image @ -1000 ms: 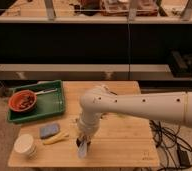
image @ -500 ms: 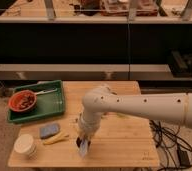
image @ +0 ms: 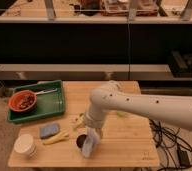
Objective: Place towel in metal cup
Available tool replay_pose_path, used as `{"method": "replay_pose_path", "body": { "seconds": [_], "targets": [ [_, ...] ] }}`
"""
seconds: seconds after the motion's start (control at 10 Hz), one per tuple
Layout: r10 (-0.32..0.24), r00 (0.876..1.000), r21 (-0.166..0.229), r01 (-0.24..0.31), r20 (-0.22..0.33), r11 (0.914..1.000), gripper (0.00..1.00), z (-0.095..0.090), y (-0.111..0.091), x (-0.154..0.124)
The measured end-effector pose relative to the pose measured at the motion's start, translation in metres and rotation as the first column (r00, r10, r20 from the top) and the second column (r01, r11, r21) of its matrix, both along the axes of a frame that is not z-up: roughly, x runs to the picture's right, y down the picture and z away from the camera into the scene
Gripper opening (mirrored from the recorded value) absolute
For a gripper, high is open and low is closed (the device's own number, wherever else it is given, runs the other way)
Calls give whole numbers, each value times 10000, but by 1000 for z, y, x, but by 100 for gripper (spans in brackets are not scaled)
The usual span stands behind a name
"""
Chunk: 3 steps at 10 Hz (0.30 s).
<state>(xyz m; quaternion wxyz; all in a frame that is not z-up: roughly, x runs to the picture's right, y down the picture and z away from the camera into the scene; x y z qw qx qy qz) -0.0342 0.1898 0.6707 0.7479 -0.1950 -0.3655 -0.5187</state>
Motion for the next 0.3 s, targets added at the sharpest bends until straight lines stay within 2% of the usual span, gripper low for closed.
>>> {"method": "replay_pose_path", "body": {
  "seconds": [0.3],
  "targets": [
    [257, 9997, 126, -257, -4, 9996, 80, -1, -5, 1]
  ]
}}
